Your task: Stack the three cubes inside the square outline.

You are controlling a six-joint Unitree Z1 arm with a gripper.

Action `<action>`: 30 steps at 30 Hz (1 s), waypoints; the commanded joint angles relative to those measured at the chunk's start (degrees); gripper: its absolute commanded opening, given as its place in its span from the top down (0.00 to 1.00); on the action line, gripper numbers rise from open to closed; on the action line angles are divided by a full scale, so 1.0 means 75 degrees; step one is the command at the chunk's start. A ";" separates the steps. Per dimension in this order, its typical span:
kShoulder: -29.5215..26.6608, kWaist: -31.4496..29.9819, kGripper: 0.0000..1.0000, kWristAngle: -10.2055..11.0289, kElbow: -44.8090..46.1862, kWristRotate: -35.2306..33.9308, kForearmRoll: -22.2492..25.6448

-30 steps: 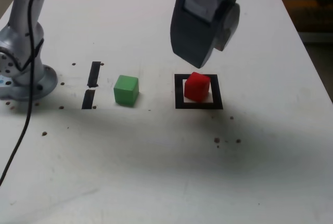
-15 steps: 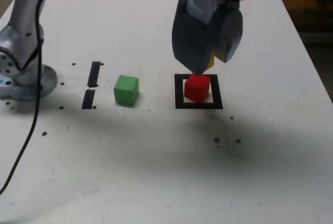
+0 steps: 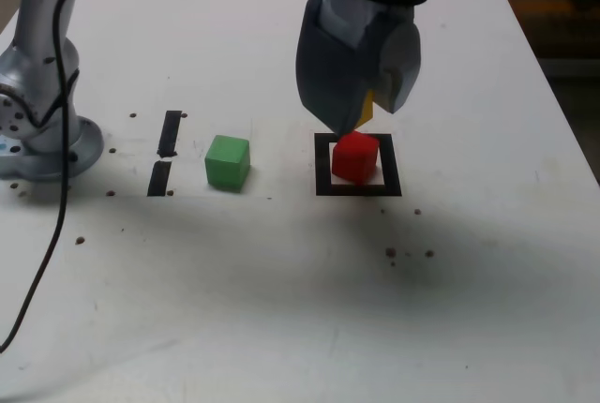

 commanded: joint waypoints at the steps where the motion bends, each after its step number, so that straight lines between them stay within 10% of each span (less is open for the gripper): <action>1: -0.0062 -0.0055 0.75 0.0077 0.0015 0.0086 -0.0026; 13: -0.0119 -0.0251 0.72 0.0432 0.0113 0.1840 -0.0048; 22: -0.0068 -0.0489 0.66 0.1520 0.0298 0.3775 -0.0134; 30: -0.0045 -0.0488 0.64 0.1606 0.0669 0.4853 -0.0205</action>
